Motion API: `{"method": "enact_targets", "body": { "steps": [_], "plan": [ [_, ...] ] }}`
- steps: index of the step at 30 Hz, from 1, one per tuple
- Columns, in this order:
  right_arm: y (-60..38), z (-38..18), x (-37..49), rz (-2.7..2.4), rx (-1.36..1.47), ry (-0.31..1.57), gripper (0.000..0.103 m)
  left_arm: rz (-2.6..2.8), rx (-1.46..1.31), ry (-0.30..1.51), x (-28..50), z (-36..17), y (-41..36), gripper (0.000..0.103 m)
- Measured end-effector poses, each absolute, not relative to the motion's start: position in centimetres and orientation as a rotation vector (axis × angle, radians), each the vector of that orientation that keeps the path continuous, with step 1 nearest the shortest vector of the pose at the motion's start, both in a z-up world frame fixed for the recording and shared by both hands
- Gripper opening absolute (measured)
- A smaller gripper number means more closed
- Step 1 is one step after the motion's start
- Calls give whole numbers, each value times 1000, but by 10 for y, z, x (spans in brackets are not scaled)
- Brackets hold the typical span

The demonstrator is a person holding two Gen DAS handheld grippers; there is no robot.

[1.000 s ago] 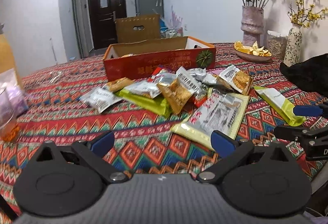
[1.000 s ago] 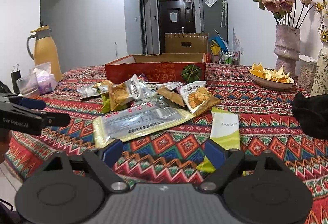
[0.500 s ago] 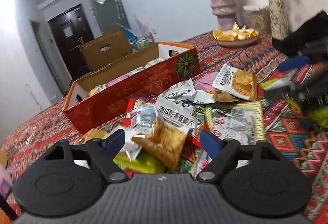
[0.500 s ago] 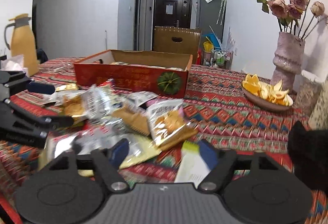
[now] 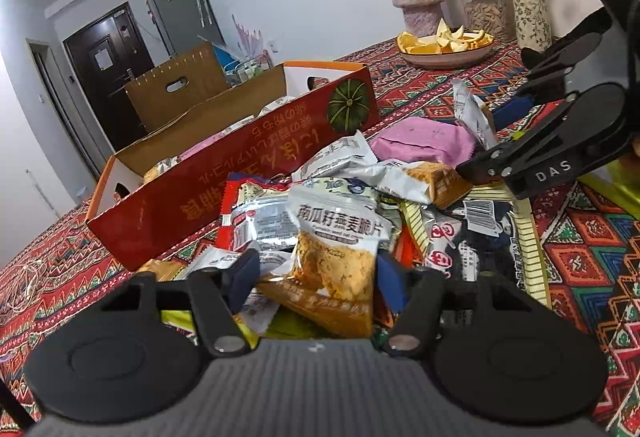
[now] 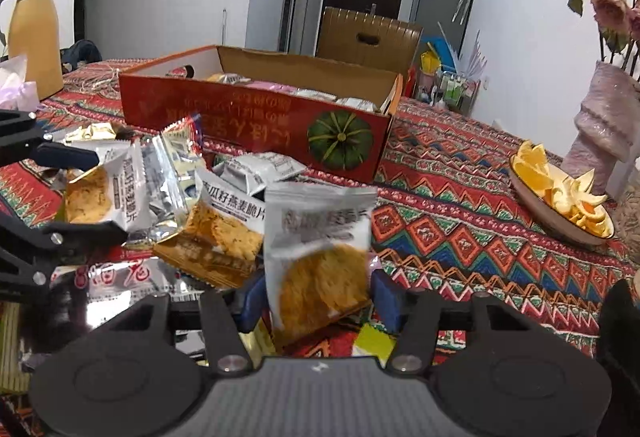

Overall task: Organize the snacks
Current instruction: 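Grasp a pumpkin-seed cracker bag with the left tool while the right tool grasps a snack bag, then carry both held bags into the cardboard box and open both tools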

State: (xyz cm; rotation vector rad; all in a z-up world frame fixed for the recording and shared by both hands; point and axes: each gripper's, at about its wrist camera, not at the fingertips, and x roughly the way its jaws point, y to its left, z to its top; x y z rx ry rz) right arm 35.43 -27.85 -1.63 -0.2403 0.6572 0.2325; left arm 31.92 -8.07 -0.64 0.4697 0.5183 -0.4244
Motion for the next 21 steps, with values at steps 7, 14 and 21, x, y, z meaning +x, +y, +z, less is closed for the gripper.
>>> {"method": "enact_targets", "body": {
  "steps": [7, 14, 21],
  "plan": [
    [-278, 1, 337, 221, -221, 609, 19, -379, 340, 533, 306, 17, -67, 54],
    [-271, 27, 286, 252, -149, 544, 18, -316, 121, 524, 265, 40, -33, 54],
    [-247, 40, 243, 308, -152, 526, 18, -280, -5, 515, 228, 51, -3, 54]
  ]
}}
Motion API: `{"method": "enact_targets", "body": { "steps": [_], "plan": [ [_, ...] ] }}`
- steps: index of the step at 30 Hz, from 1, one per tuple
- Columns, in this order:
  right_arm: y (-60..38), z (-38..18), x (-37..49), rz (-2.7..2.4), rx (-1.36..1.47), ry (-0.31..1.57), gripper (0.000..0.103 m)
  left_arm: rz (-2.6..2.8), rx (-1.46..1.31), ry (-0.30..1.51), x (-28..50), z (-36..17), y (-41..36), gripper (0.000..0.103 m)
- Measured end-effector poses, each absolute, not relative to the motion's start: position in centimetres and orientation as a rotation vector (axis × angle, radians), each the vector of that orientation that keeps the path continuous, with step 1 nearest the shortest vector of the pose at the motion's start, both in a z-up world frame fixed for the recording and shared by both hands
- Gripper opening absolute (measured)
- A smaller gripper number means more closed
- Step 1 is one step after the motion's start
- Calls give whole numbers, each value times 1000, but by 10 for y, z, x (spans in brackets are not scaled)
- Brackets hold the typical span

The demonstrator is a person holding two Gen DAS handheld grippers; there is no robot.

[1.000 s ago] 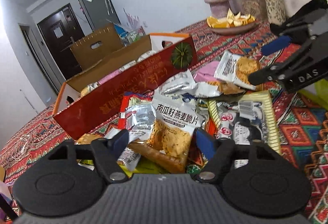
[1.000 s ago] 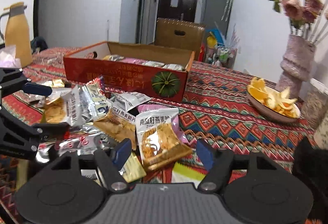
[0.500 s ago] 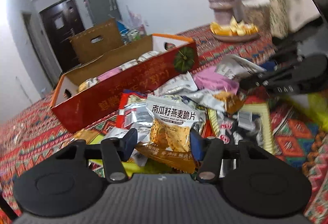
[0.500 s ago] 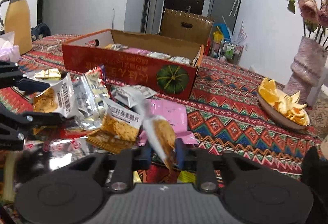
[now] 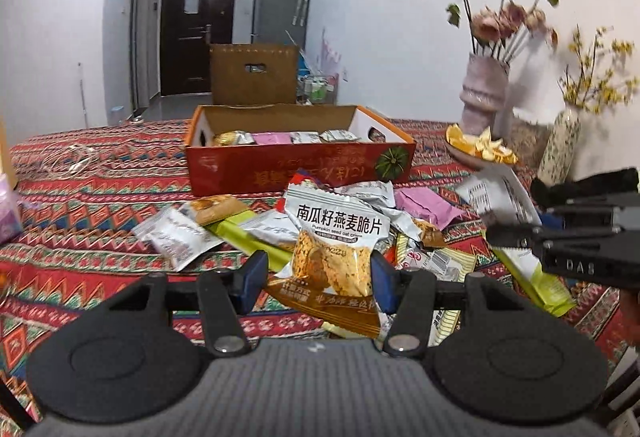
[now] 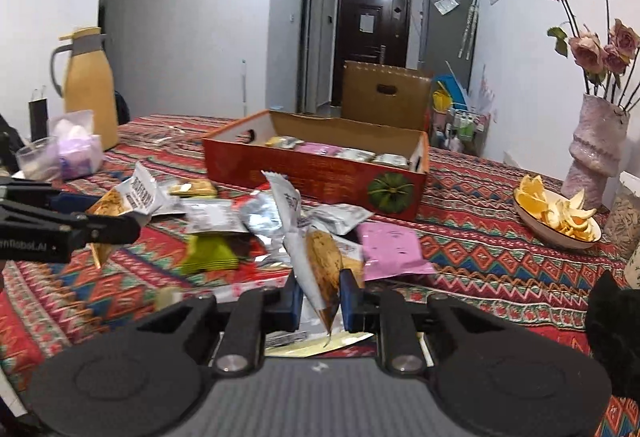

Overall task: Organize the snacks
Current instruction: 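Carry both held bags into the cardboard box and open both tools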

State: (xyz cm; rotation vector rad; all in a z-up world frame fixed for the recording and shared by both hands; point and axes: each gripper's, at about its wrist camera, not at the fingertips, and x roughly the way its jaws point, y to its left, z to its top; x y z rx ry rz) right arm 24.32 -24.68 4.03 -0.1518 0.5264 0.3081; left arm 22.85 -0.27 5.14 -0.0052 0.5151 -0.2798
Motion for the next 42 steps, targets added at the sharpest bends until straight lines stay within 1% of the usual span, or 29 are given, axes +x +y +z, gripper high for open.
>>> {"method": "enact_targets", "body": {
  "steps": [9, 12, 16, 22, 26, 31, 33, 37, 40, 41, 42],
  "plan": [
    [-218, 51, 244, 370, -166, 515, 18, -247, -67, 492, 236, 66, 27, 55],
    [-207, 54, 261, 393, -178, 520, 18, -237, -89, 495, 261, 71, 33, 55],
    [-190, 67, 294, 448, -205, 510, 18, -233, -120, 498, 313, 85, 42, 55],
    [-181, 87, 388, 421, -274, 503, 18, -199, -61, 511, 409, 98, 39, 55],
    [-195, 87, 464, 359, -250, 565, 18, -197, -55, 556, 471, 91, 35, 55],
    [-210, 69, 549, 226, -271, 679, 18, -135, -37, 626, 536, 67, 29, 55],
    [-214, 56, 579, 167, -305, 728, 18, -123, -36, 660, 551, 58, 27, 55],
    [-218, 30, 613, 87, -367, 781, 19, -113, -38, 726, 568, 44, 23, 56],
    [-211, 15, 620, 75, -418, 802, 19, -114, -29, 724, 570, 41, 23, 63],
    [-209, 11, 622, 75, -432, 807, 22, -121, -30, 725, 571, 40, 22, 72],
    [-208, 7, 623, 78, -439, 810, 27, -125, -35, 723, 570, 41, 22, 78]
  ]
}}
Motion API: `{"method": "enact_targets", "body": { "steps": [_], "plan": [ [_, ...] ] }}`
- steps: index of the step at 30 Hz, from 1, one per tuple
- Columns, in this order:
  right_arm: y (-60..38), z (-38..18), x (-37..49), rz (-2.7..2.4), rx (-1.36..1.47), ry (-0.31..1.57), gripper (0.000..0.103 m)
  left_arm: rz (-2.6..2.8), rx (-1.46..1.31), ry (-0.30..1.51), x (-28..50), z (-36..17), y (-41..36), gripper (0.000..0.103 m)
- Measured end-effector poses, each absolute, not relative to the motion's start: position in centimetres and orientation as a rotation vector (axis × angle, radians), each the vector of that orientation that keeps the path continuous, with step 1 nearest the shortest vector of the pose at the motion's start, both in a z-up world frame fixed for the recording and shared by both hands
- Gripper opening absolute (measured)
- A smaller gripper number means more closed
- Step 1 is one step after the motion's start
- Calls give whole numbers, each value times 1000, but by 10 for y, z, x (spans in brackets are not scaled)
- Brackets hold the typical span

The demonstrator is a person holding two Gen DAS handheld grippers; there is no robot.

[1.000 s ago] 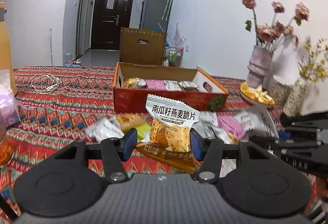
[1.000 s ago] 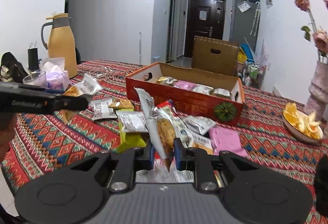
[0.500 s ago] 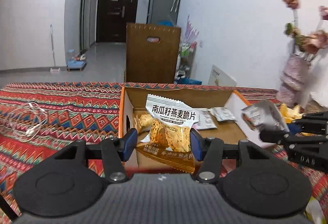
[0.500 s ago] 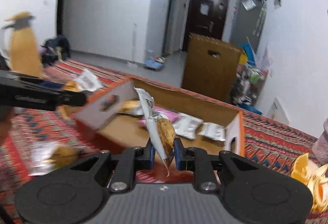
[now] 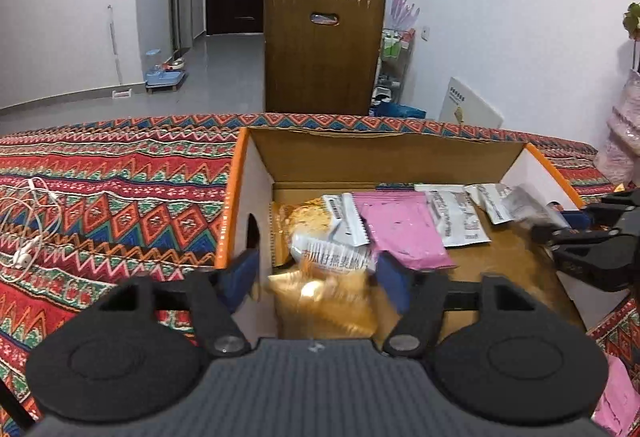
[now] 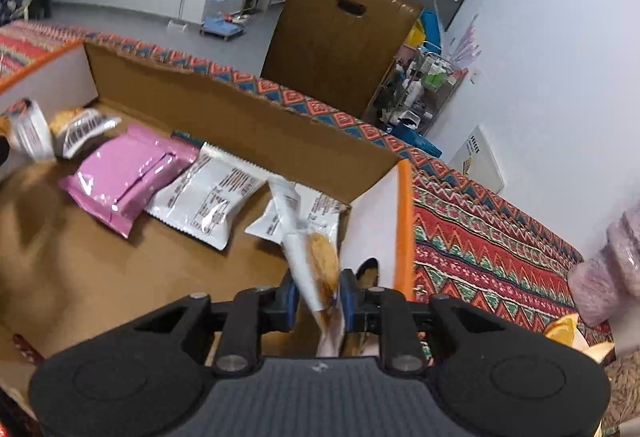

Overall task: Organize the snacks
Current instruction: 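Carry both held bags into the cardboard box and open both tools, then withdraw both open tools from the box back toward the snack pile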

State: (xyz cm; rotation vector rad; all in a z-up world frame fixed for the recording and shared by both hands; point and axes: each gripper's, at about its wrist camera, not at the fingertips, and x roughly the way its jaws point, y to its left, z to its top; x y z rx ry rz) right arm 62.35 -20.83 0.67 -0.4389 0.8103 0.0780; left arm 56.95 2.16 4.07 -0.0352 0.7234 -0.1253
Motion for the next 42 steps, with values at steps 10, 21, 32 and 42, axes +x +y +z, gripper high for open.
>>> {"method": "enact_targets", "body": {
  "steps": [10, 21, 32, 42],
  "plan": [
    [-207, 23, 611, 153, -417, 805, 65, -128, -36, 738, 559, 52, 21, 81],
    [-229, 98, 518, 202, -321, 649, 80, -151, -24, 622, 466, 106, 23, 87],
    [-257, 118, 381, 283, -191, 540, 87, -171, -12, 528, 333, 129, 14, 97],
    [-263, 93, 258, 316, -115, 496, 92, -189, -72, 540, 227, 101, -2, 101]
  ]
}}
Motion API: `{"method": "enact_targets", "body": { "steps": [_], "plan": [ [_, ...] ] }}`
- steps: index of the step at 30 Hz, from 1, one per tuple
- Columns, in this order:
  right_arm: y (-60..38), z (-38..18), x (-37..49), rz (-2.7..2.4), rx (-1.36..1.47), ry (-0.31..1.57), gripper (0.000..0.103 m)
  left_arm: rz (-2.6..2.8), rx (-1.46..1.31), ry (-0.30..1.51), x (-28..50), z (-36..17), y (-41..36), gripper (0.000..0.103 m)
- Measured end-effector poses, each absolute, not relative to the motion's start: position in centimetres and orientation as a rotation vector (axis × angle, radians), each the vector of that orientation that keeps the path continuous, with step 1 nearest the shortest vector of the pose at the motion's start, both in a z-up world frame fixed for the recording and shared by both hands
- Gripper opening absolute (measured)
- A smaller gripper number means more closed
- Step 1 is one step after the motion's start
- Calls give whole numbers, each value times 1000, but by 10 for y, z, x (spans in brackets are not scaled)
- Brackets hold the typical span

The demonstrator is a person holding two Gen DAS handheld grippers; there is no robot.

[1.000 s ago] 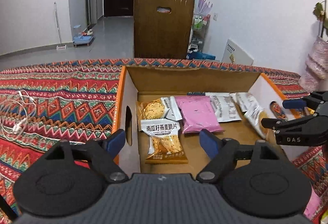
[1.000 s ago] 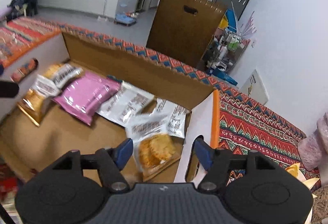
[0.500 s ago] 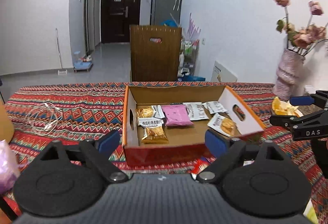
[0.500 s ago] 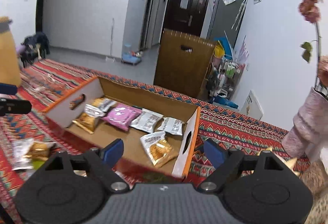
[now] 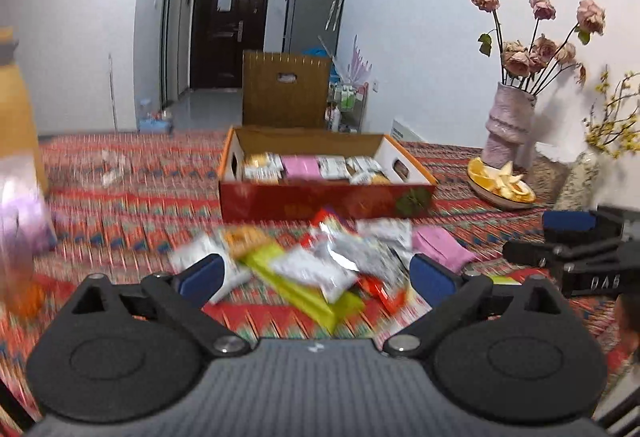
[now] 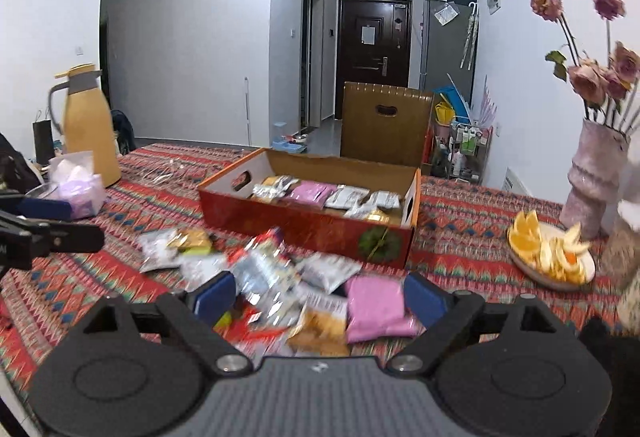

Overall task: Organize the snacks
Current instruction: 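Withdraw both open tools from the box back toward the snack pile, then grasp a pumpkin-seed cracker bag with the right tool while the left tool grasps a small yellow packet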

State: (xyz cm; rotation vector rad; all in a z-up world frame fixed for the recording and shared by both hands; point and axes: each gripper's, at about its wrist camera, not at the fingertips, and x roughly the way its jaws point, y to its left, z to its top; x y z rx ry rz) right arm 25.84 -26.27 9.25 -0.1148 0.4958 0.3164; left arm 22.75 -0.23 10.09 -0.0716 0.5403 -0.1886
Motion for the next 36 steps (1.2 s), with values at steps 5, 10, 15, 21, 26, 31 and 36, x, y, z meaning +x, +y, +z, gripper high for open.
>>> {"method": "enact_targets", "body": {
  "steps": [5, 10, 15, 21, 26, 31, 36],
  "plan": [
    [-255, 69, 205, 314, -124, 491, 98, -162, -130, 584, 189, 78, 3, 102],
    [-258, 43, 164, 322, -67, 530, 98, -99, -135, 653, 158, 46, 9, 102],
    [-259, 22, 135, 279, -48, 566, 98, -88, -146, 746, 145, 18, 10, 102],
    [-266, 9, 131, 213, -59, 591, 98, -94, -112, 789, 149, 8, 5, 102],
    [-277, 5, 146, 181, -32, 589, 98, -101, -101, 797, 165, 11, -3, 102],
    [-288, 4, 167, 154, -16, 590, 95, -109, -89, 781, 190, 17, -11, 102],
    [-295, 3, 196, 127, -17, 595, 86, -114, -82, 729, 227, 30, -22, 102]
  ]
}}
